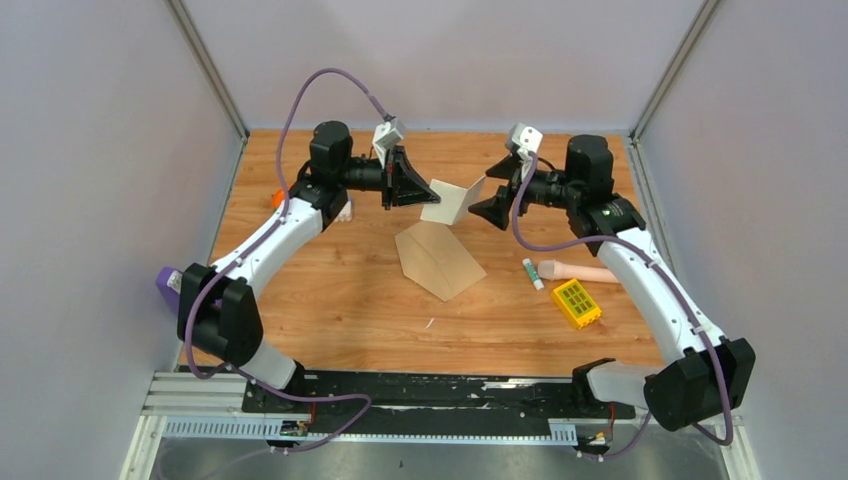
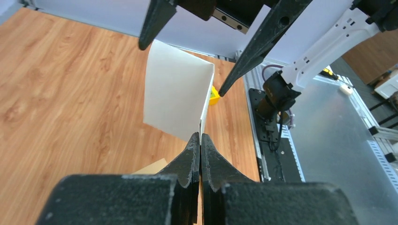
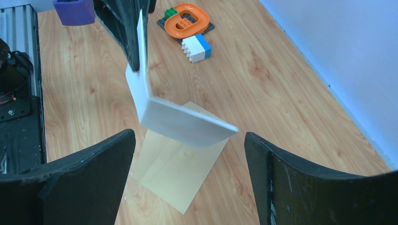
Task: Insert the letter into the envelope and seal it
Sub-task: Fold the letter.
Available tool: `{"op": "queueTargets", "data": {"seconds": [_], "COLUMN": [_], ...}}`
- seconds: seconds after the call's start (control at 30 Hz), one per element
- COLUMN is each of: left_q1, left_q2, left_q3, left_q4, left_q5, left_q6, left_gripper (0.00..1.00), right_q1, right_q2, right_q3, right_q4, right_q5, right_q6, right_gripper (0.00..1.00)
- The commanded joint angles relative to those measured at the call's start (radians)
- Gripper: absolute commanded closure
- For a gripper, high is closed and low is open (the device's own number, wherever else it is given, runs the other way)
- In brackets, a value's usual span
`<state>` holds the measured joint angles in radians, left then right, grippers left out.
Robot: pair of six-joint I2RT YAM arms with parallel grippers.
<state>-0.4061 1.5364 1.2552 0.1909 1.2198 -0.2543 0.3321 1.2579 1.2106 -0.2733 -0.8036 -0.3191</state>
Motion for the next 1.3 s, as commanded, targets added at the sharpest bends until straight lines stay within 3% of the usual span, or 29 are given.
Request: {"op": "queueTargets", "data": {"seconds": [0.0, 0.17, 0.43, 0.6, 0.87, 0.97, 1.27], "left_q1": [0.019, 0.029, 0.035, 0.034, 0.034, 0.035, 0.033], "left_q2": [-0.055, -0.063, -0.077, -0.064, -0.063, -0.063, -0.044], "left_q3": [0.015, 0.014, 0.01, 0.008, -0.005, -0.007, -0.009], "left_q4": [0.011, 0.019, -0.008, 0.012, 0.033, 0.033, 0.065], "left_q5": [-0.016, -0.019, -0.093, -0.116, -0.129, -0.129, -0.108], "left_q6": [0.018, 0.011, 0.033, 0.012, -0.002, -0.001, -0.026], "left_gripper": [1.0, 1.0, 1.0, 1.0, 1.0, 1.0, 1.0], "right_q1": [-0.037, -0.043, -0.041, -0.033, 0.021, 0.022, 0.031], "right_q2": [-0.022, -0.007, -0.026, 0.041, 0.176, 0.204, 0.23], "right_q3": [-0.009, 0.019, 0.067, 0.091, 0.203, 0.221, 0.232], "right_q4": [-0.113, -0.195, -0.193, -0.1, -0.081, -0.079, -0.037], "right_q5": [-0.077, -0.172, -0.118, -0.09, 0.032, -0.024, -0.068], "right_q6": [-0.084, -0.074, 0.023, 0.2, 0.288, 0.304, 0.313], "right_gripper": [0.11, 0.11, 0.11, 0.11, 0.07, 0.0, 0.0]}}
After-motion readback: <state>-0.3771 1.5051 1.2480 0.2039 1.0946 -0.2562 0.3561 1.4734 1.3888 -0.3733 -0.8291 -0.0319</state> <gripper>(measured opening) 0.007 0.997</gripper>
